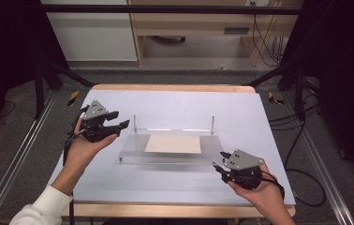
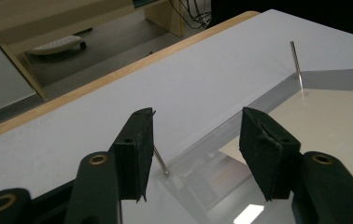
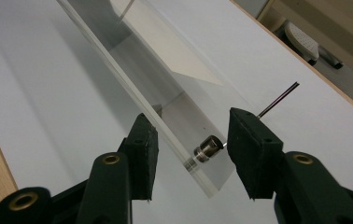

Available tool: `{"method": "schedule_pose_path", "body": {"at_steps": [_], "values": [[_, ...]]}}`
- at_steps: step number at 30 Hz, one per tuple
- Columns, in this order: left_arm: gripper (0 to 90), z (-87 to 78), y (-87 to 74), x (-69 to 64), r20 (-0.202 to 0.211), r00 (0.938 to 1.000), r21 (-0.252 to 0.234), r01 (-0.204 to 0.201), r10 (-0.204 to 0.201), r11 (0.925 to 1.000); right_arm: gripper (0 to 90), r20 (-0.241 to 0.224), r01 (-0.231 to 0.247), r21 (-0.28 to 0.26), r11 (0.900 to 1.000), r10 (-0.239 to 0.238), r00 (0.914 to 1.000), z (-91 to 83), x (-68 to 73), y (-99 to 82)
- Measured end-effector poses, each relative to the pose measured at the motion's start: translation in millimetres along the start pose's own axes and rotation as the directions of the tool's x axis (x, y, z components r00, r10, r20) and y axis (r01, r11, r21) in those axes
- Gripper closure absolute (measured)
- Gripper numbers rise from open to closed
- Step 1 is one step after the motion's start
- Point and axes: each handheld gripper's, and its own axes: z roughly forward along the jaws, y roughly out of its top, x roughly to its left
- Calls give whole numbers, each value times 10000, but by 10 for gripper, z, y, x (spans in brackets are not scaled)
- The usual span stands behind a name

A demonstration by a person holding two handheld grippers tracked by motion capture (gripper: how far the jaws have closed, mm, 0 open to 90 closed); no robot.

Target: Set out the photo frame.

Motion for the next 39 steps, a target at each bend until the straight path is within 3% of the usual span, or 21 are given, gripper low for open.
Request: {"method": "schedule_pose_path", "body": {"at_steps": [20,39], "values": [[268,-292,103,-206,553,9973,-644,-438,474,9970,546,-299,-450,197,9988,455,9985,-16,-155,159],[230,-514,170,-427,1150,9872,-974,-999,1109,9902,551,-481,-888,255,9957,900,9948,-16,-276,272]]}}
